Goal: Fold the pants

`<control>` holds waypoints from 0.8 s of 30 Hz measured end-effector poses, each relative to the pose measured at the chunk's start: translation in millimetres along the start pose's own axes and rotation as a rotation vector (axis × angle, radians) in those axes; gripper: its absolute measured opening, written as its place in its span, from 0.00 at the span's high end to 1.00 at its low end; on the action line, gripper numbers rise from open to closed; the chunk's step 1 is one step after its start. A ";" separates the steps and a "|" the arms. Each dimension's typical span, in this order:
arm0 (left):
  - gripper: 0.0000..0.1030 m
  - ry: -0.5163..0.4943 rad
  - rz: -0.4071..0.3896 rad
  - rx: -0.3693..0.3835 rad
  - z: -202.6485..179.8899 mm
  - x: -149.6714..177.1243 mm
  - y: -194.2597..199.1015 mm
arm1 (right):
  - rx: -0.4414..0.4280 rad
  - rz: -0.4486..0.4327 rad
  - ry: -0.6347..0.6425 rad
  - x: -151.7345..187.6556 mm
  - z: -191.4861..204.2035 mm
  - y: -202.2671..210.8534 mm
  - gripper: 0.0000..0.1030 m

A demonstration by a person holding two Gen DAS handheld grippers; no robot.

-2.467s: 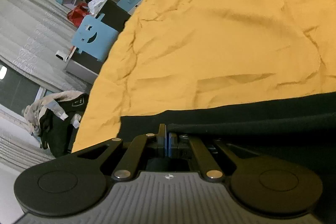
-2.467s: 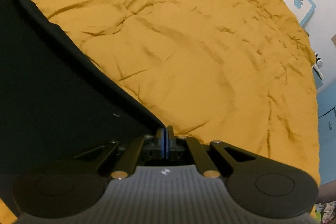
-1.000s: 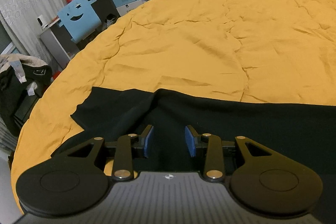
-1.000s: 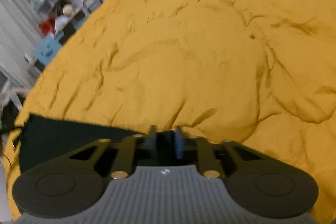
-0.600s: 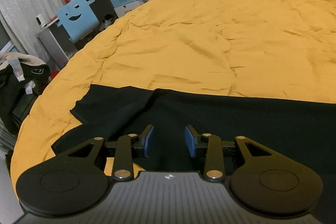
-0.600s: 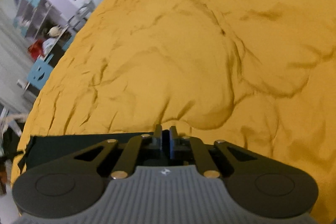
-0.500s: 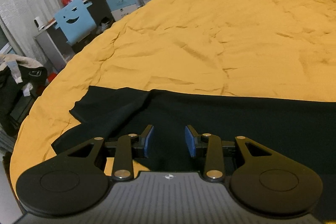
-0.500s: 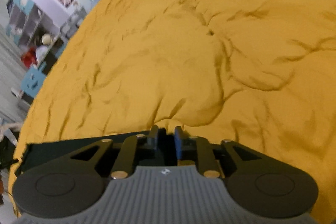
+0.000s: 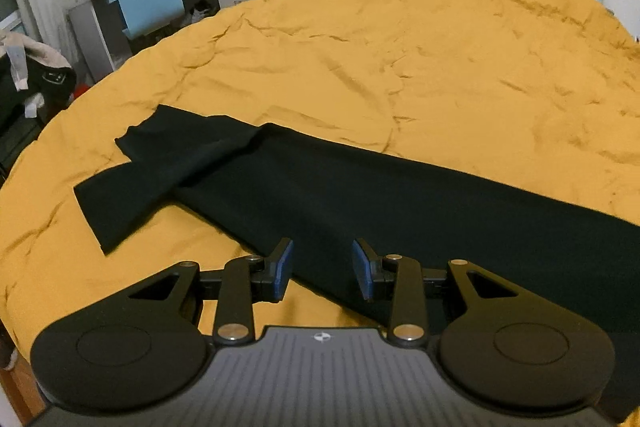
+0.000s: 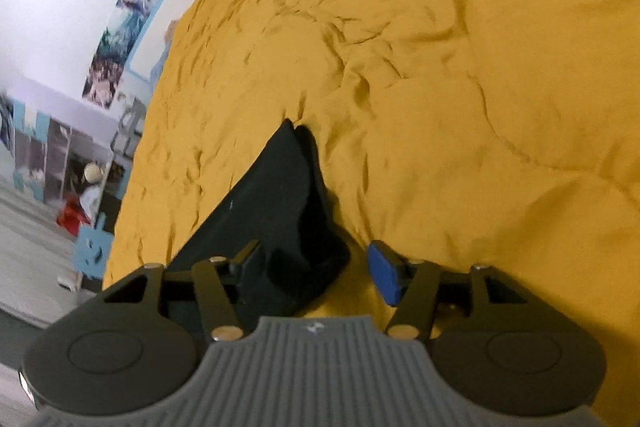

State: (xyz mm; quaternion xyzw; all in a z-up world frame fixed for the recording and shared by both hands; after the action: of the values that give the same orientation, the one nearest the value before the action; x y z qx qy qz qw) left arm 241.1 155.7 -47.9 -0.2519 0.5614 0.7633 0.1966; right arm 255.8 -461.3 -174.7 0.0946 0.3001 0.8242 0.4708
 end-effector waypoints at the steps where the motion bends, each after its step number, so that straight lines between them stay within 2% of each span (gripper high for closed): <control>1: 0.60 0.003 -0.005 0.006 -1.9 1.6 3.7 | -0.004 -0.003 -0.017 -0.7 -1.5 0.2 0.80; 2: 0.60 0.003 -0.010 0.015 -3.9 2.9 7.2 | -0.014 -0.010 -0.028 -1.5 -1.3 2.8 0.91; 4: 0.60 -0.012 -0.018 0.029 -7.9 5.4 13.7 | -0.061 -0.017 -0.012 -3.8 9.8 9.3 0.98; 5: 0.60 -0.020 -0.020 0.029 -9.0 6.3 16.2 | -0.064 -0.030 0.024 -3.2 16.2 14.7 0.99; 7: 0.60 -0.026 -0.018 0.028 -9.0 8.6 18.4 | -0.012 -0.043 0.083 -3.0 23.8 14.3 1.00; 10: 0.60 0.002 -0.013 0.029 -2.8 10.9 18.8 | 0.079 -0.032 0.091 -3.1 10.0 -0.3 1.00; 13: 0.60 0.041 -0.037 0.056 8.5 14.6 23.4 | 0.097 -0.030 0.116 1.0 8.9 -2.9 1.00; 15: 0.60 0.066 -0.052 0.064 21.1 16.4 24.5 | 0.117 -0.048 0.164 -0.1 17.0 4.9 0.97; 16: 0.60 0.082 -0.060 0.058 30.2 17.0 24.1 | 0.133 -0.077 0.207 -0.1 25.6 10.3 0.89; 17: 0.60 0.096 -0.066 0.051 38.5 17.6 23.4 | 0.159 -0.112 0.265 0.5 35.3 18.0 0.88; 20: 0.60 0.148 -0.080 0.016 69.8 18.0 16.7 | 0.147 -0.150 0.353 0.6 56.8 32.3 0.82; 24: 0.58 0.197 -0.100 -0.034 109.9 14.3 2.0 | 0.123 -0.144 0.425 7.6 75.3 31.5 0.82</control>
State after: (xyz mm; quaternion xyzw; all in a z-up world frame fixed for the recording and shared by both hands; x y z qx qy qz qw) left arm 210.5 260.5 -28.3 -0.3568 0.5515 0.7336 0.1741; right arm 262.1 -436.4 -96.9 -0.0742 0.4483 0.7699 0.4481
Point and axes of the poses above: each gripper's, at about its wrist camera, not at the fingertips, and y roughly against the way its jaws point, z to its left, x to its underside, the point moved 1 cm from there along -y, roughly the way its jaws point, and after that the axes turned 15 degrees about -y, right-handed, at the moved point
